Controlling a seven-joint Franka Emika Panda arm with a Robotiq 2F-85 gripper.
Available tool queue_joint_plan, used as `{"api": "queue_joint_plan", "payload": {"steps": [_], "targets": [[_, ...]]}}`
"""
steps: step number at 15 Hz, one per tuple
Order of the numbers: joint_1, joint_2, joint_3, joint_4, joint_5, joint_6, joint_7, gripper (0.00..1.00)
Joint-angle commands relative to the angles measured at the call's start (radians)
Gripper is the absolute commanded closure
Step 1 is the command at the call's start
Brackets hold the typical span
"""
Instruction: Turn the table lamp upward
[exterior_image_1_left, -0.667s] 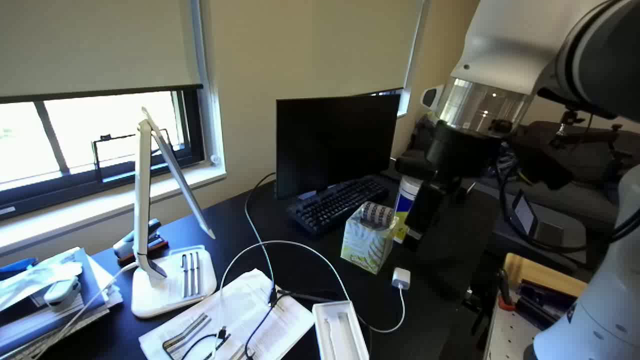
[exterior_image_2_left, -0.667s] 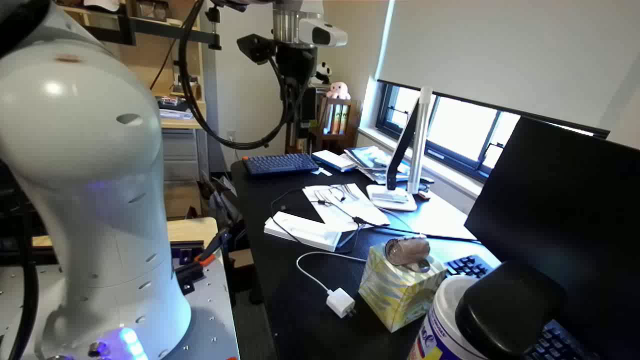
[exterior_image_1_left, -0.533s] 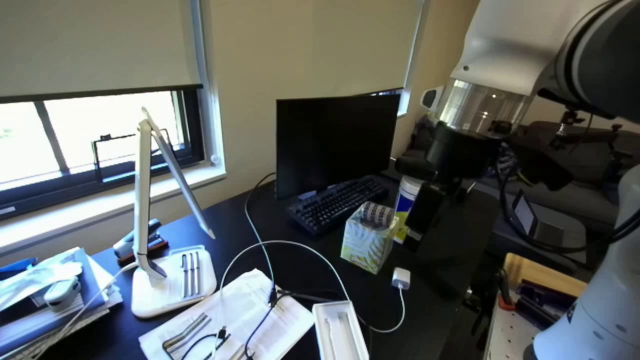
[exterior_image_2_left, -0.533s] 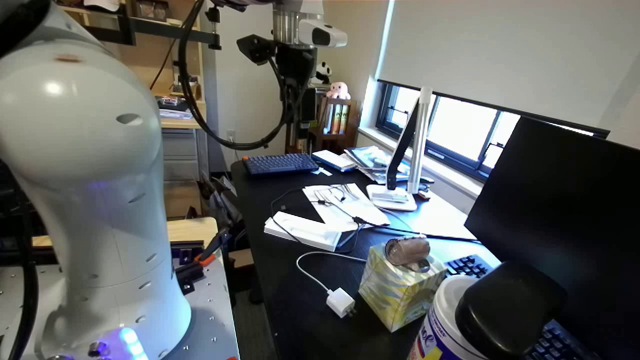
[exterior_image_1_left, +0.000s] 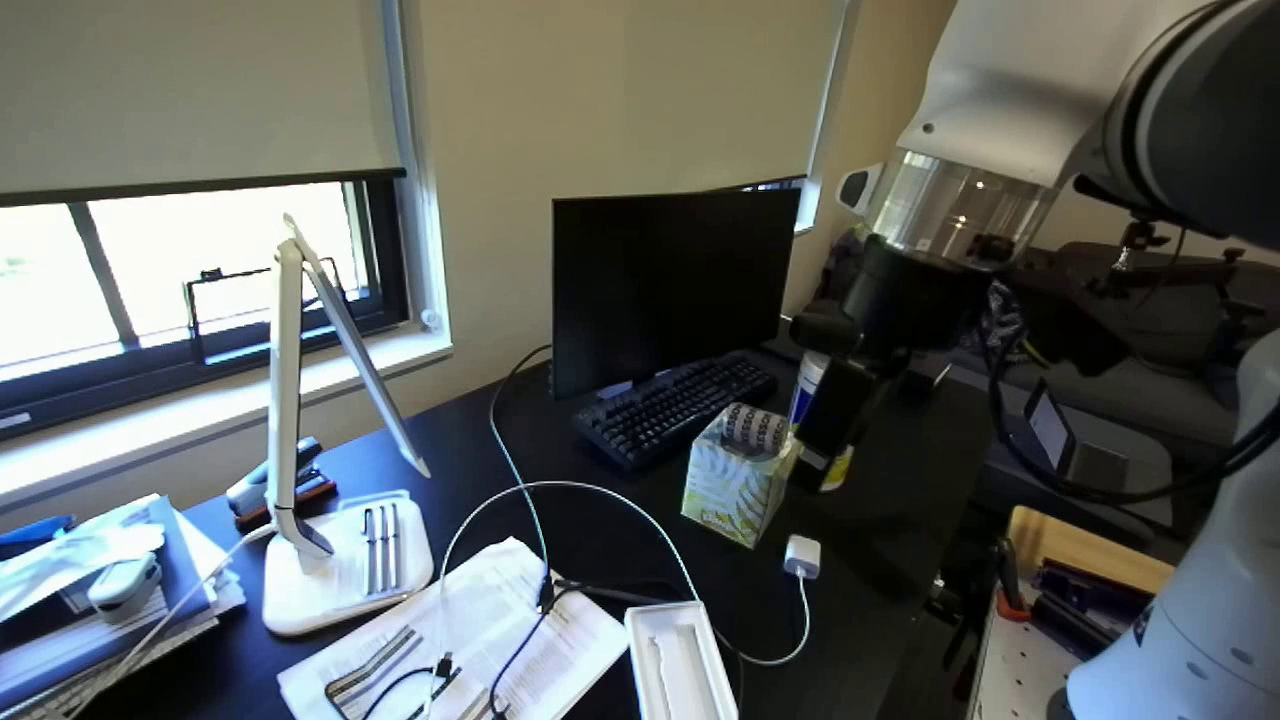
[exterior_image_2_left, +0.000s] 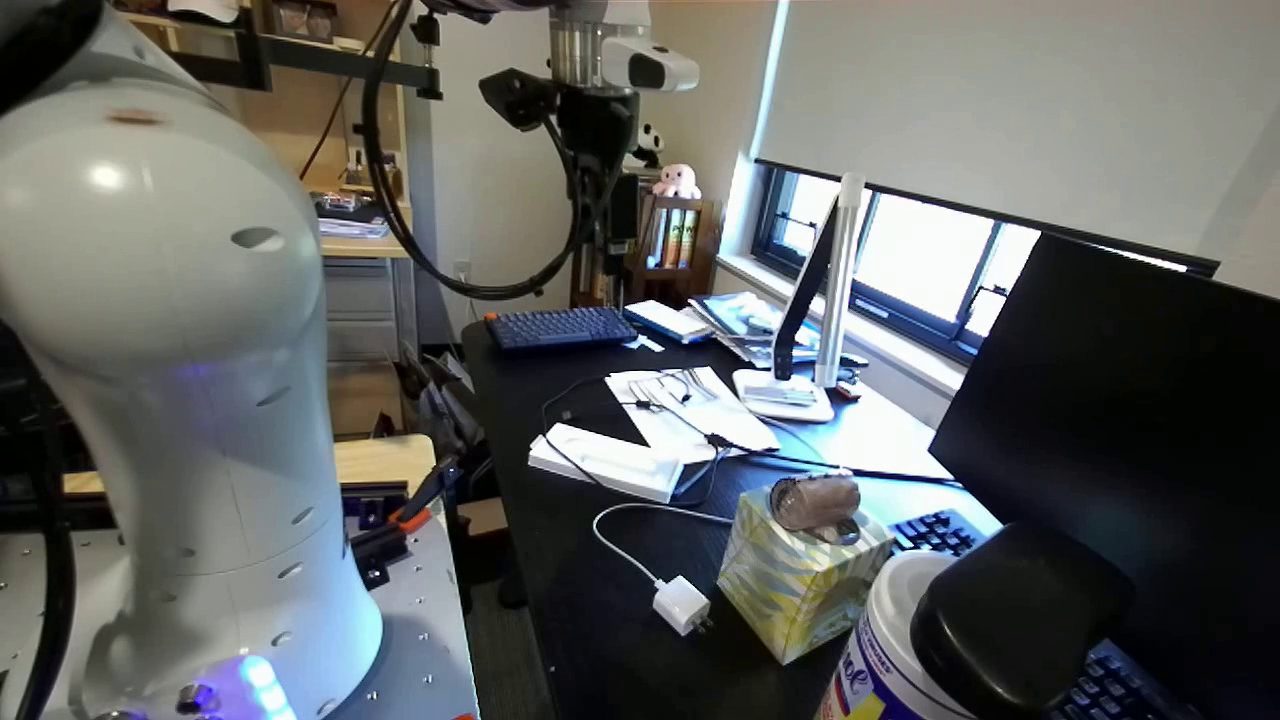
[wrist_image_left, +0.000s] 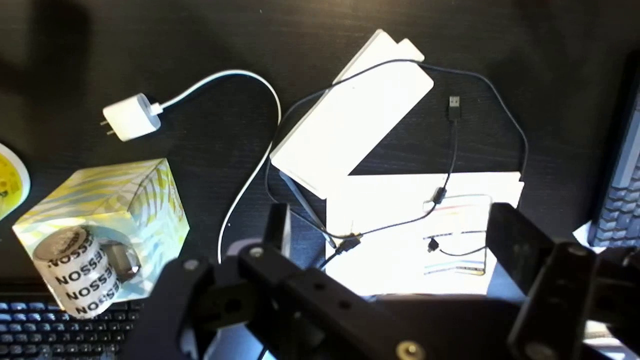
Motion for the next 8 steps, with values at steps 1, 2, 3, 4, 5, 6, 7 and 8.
{"api": "queue_joint_plan", "payload": {"steps": [1,2,3,4,5,6,7,8], "targets": [[-0.052,0.122,0.026,0.033,-0.042,0.206,0.011,0.00],[-0.060,0.178,0.024,0.055,-0.060,0.259,-0.004,0.00],[-0.076,0.217,0.032,0.069,-0.077,0.306,0.013,0.00],[-0.090,0.272,0.036,0.093,-0.102,0.347,0.014,0.00],[-0.108,0.313,0.045,0.109,-0.133,0.385,0.021,0.00],[-0.136,0.379,0.054,0.138,-0.176,0.432,0.029,0.00],[-0.160,0.426,0.062,0.162,-0.218,0.456,0.043,0.00],[-0.204,0.479,0.085,0.185,-0.282,0.494,0.084,0.00]]}}
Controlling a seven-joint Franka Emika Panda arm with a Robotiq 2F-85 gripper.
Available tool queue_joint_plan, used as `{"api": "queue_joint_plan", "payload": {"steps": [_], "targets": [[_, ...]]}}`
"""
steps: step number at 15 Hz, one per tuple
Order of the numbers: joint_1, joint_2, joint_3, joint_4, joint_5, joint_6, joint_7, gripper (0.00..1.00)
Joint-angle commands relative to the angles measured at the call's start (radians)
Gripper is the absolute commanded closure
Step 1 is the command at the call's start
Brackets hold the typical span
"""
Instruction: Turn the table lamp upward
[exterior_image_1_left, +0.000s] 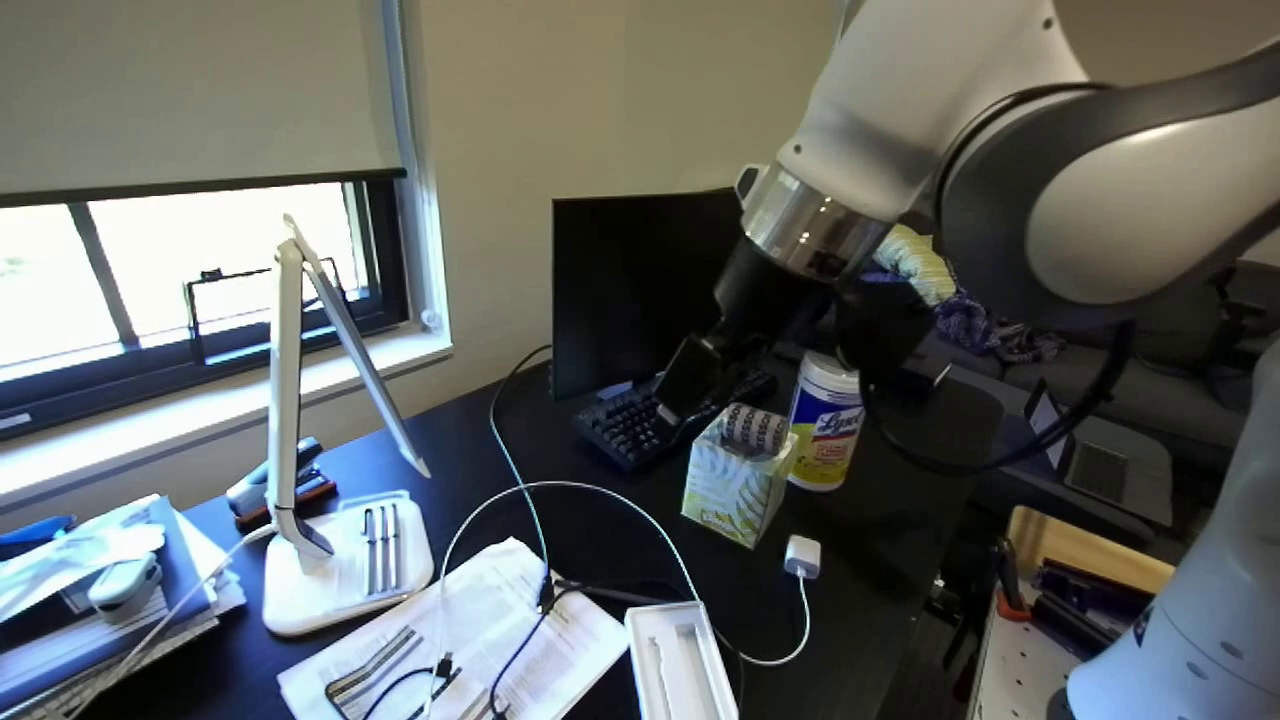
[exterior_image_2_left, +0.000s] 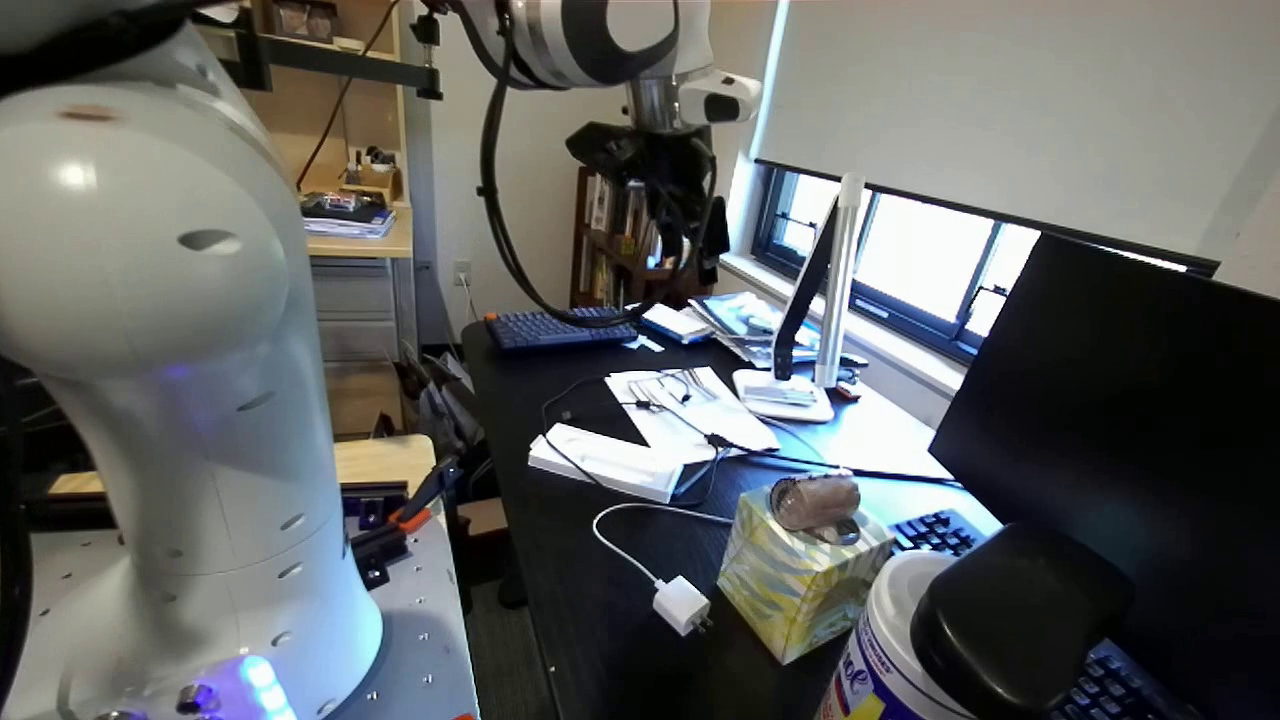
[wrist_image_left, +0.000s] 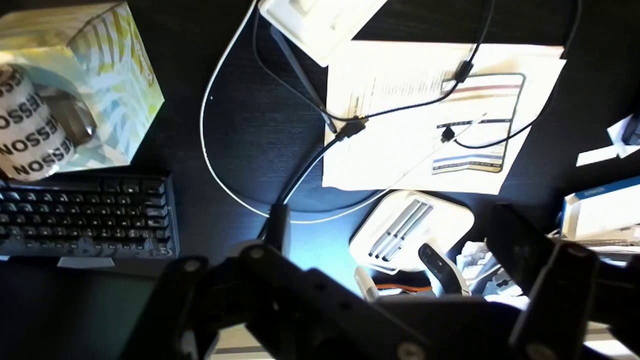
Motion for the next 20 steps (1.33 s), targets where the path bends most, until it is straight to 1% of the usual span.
{"api": "queue_joint_plan", "payload": {"steps": [1,3,4,5,6,7,8,16,20], "targets": [[-0.129,0.218,0.067,0.116,-0.189,0.110,0.123,0.00],[-0.203,0.303,0.100,0.161,-0.365,0.152,0.233,0.00],[-0.257,0.343,0.135,0.188,-0.446,0.159,0.289,0.00],[-0.273,0.378,0.139,0.217,-0.518,0.140,0.341,0.00],[-0.218,0.295,0.099,0.152,-0.414,0.135,0.253,0.00],[-0.231,0.324,0.102,0.169,-0.436,0.135,0.271,0.00],[-0.230,0.333,0.099,0.172,-0.435,0.135,0.269,0.00],[-0.219,0.317,0.099,0.169,-0.433,0.135,0.269,0.00],[-0.244,0.359,0.107,0.185,-0.498,0.138,0.327,0.00]]}}
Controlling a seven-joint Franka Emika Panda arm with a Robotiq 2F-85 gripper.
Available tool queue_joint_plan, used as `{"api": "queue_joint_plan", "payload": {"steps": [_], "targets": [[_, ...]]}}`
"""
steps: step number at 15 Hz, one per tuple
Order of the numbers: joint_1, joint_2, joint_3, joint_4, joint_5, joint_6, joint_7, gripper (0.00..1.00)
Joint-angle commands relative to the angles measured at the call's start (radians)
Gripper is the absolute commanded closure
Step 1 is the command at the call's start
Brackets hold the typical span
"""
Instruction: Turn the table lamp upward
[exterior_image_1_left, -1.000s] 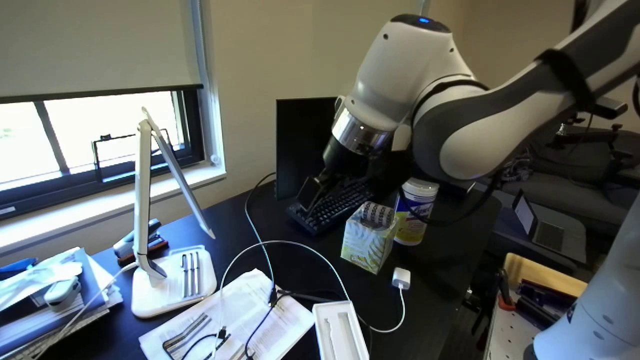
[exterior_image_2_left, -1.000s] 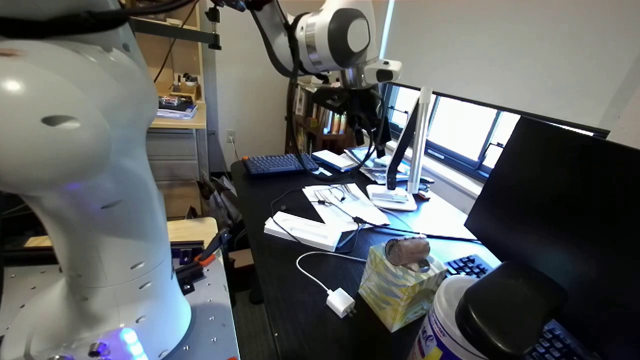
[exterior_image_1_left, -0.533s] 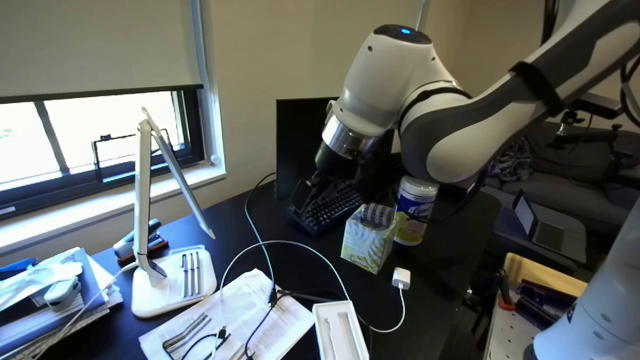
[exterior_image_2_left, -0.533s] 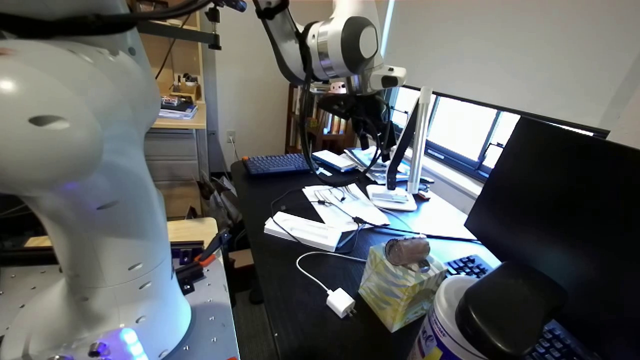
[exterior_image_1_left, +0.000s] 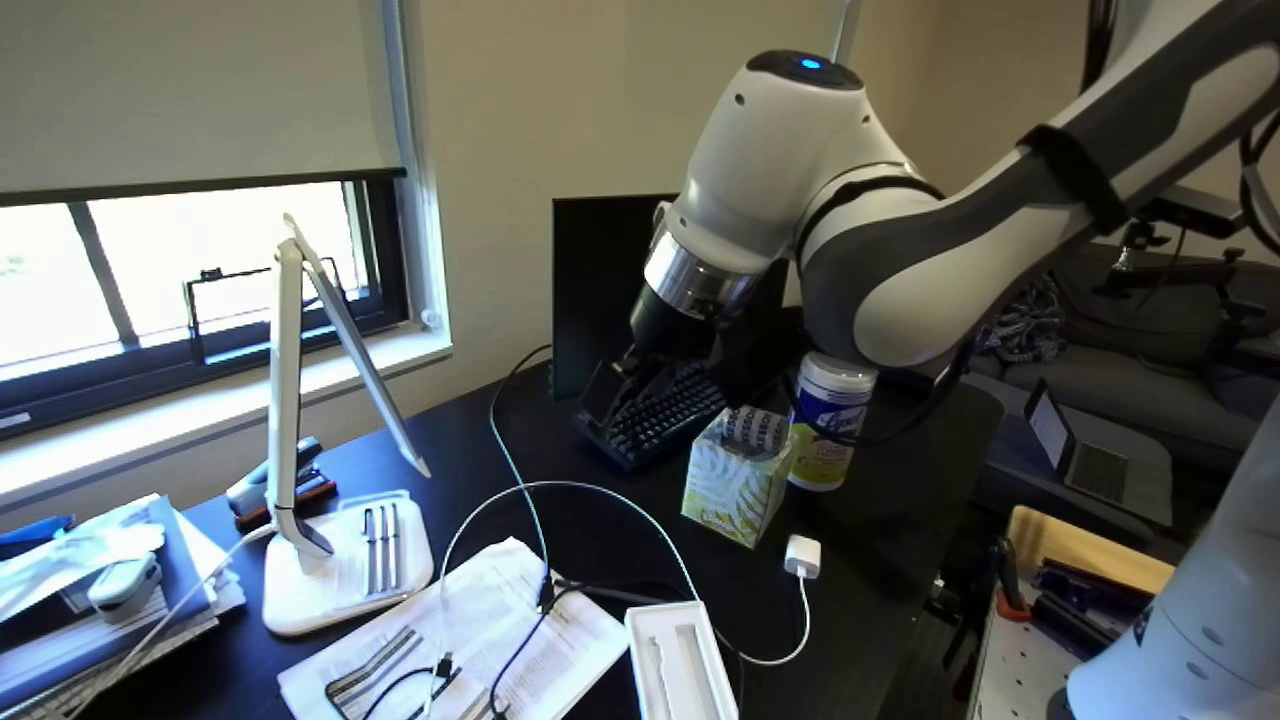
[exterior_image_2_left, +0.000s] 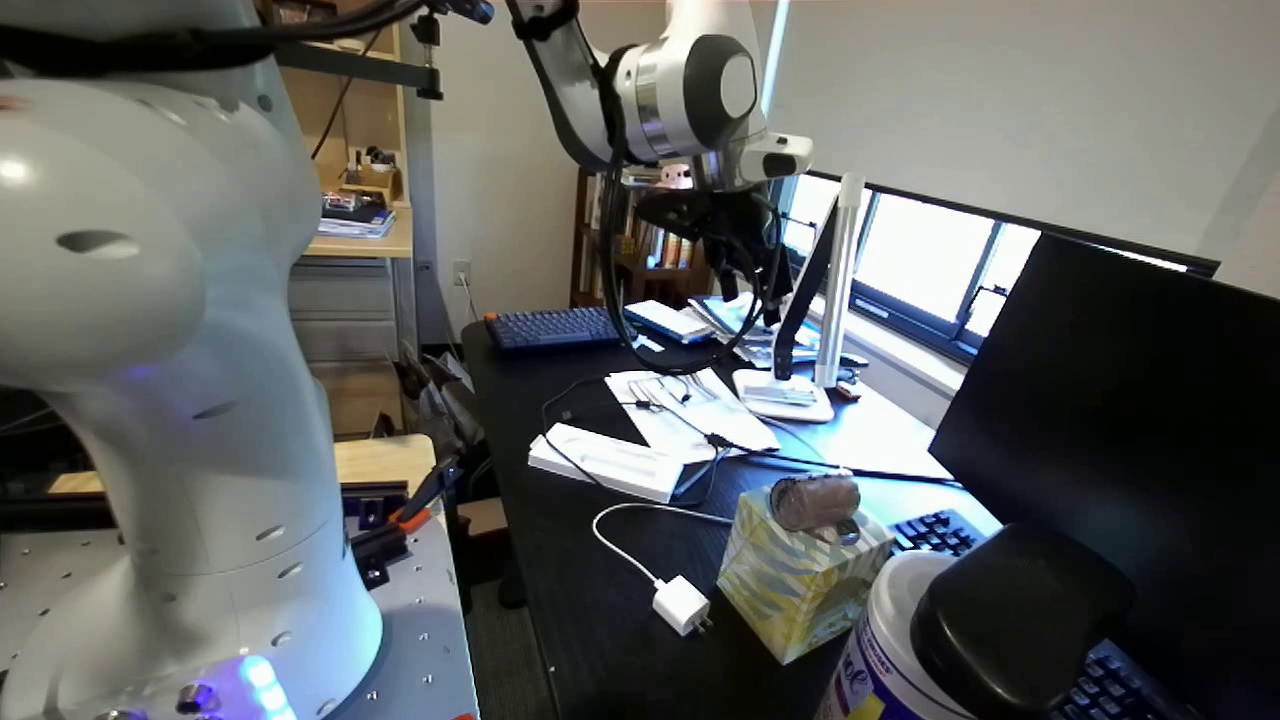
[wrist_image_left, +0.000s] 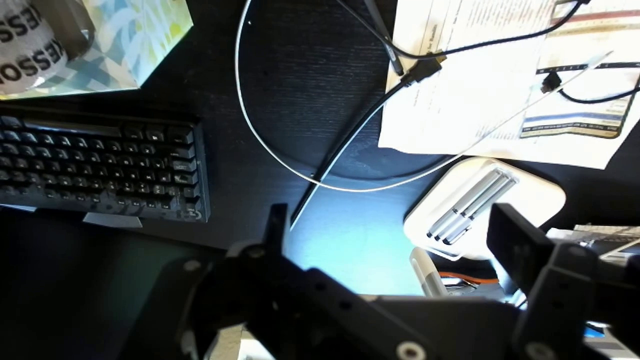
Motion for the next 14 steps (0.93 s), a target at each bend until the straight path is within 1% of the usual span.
{"api": "queue_joint_plan", "payload": {"steps": [1,2,11,12,14], "targets": [[-0.024,0.041,0.008,0.016,-0.059,-0.003,0.058,0.00],[-0.031,0.047,0.010,0.013,-0.085,0.005,0.074,0.00],[-0.029,0.095,0.003,0.015,-0.191,0.020,0.139,0.00],[-0.031,0.105,0.001,0.014,-0.213,0.049,0.142,0.00],[-0.040,0.118,-0.003,0.022,-0.309,0.104,0.189,0.00]]}}
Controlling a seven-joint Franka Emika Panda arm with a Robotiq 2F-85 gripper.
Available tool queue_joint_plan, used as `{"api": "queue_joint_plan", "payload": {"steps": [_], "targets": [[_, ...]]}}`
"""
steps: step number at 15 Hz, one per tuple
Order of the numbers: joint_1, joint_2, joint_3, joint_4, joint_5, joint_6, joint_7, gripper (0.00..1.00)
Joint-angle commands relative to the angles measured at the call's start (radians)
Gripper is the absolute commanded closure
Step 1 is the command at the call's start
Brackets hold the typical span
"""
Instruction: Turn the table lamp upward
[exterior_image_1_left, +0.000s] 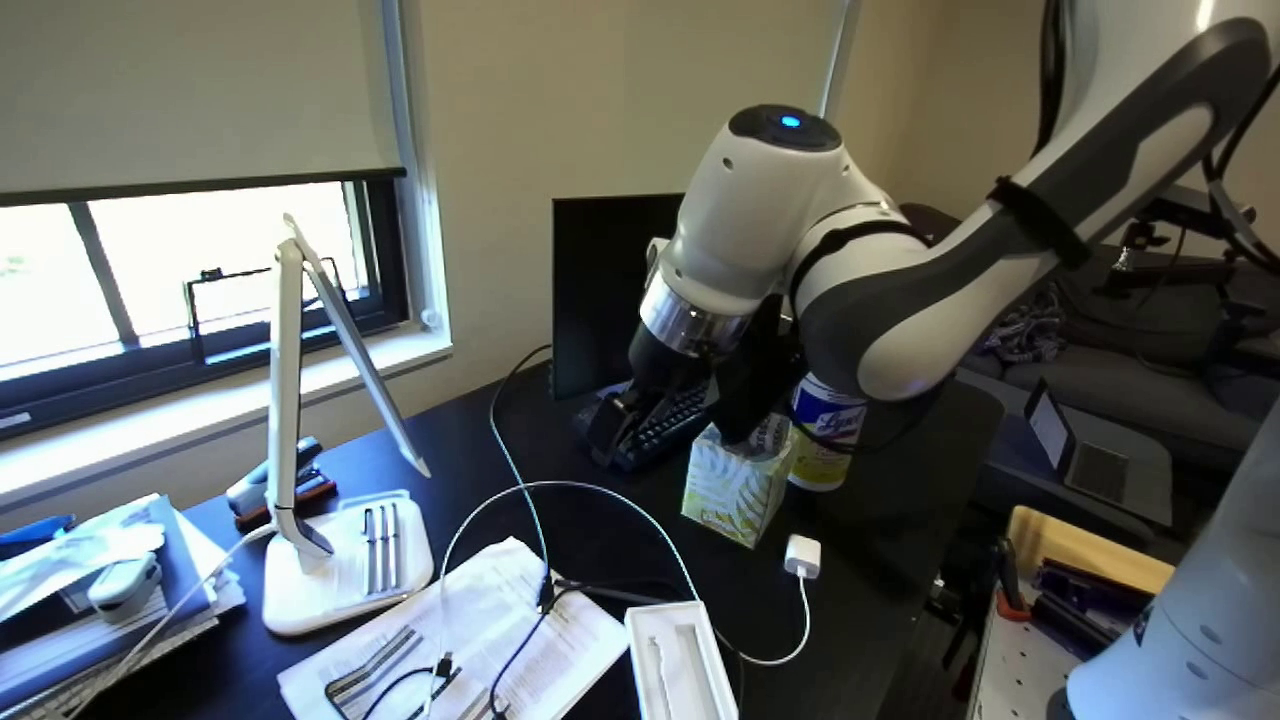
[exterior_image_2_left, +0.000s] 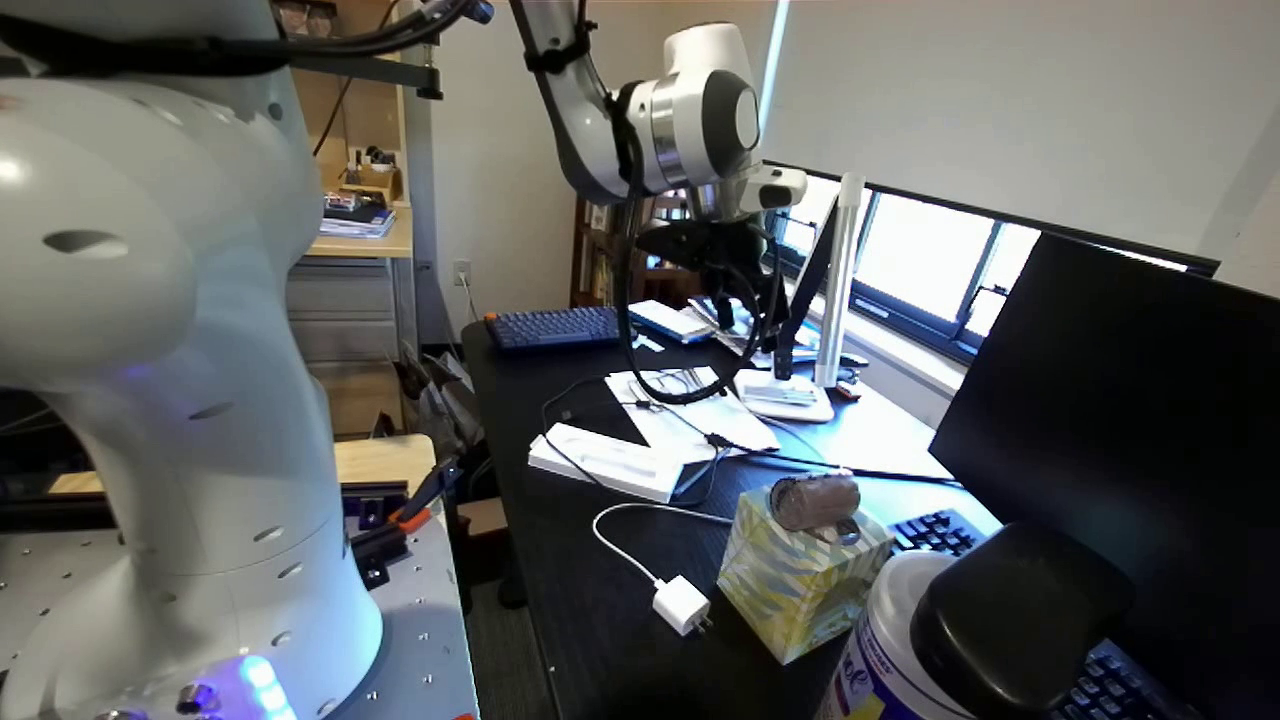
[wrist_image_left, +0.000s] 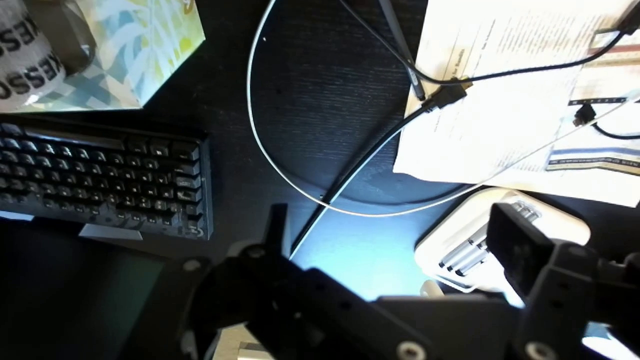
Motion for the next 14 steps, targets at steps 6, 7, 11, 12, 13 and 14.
{"api": "queue_joint_plan", "payload": {"steps": [6,7,11,12,13,14], "targets": [[-0.022,0.090,-0.030,0.101,-0.407,0.148,0.237,0.00],[-0.019,0.105,-0.034,0.117,-0.435,0.155,0.249,0.00],[-0.011,0.176,-0.050,0.180,-0.510,0.185,0.264,0.00],[-0.010,0.197,-0.050,0.192,-0.505,0.198,0.251,0.00],[-0.008,0.212,-0.050,0.202,-0.505,0.208,0.248,0.00],[-0.007,0.228,-0.047,0.208,-0.492,0.222,0.237,0.00]]}}
